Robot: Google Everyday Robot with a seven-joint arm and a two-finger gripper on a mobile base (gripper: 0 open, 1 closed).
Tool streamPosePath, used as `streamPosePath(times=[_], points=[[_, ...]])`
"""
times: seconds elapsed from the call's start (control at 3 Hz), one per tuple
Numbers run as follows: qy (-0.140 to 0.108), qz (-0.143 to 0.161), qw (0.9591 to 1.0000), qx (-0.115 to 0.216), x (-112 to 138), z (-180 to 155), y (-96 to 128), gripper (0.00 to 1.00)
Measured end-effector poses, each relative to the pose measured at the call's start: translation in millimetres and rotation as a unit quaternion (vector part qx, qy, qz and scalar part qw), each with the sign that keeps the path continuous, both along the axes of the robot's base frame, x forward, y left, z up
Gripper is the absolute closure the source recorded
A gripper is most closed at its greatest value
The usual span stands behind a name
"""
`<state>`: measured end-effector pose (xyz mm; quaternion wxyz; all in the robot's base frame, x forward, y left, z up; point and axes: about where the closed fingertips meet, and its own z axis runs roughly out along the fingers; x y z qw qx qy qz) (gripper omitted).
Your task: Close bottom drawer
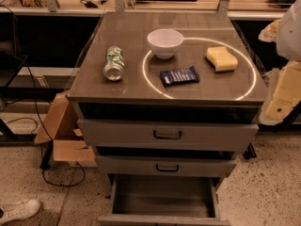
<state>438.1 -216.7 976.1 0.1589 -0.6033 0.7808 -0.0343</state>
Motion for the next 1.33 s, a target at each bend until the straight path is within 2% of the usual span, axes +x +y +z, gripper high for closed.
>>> streamPosePath(times=[0.33,0.67,1.0,1.33], points=[[0.000,0.000,1.0000,0.000,0.0,0.0,0.0,0.00],[0.000,0.000,1.0000,0.000,0.0,0.0,0.0,0.16],[0.000,0.000,1.0000,0.000,0.0,0.0,0.0,0.47],[0.000,0.000,1.0000,0.000,0.0,0.1,0.0,0.70]])
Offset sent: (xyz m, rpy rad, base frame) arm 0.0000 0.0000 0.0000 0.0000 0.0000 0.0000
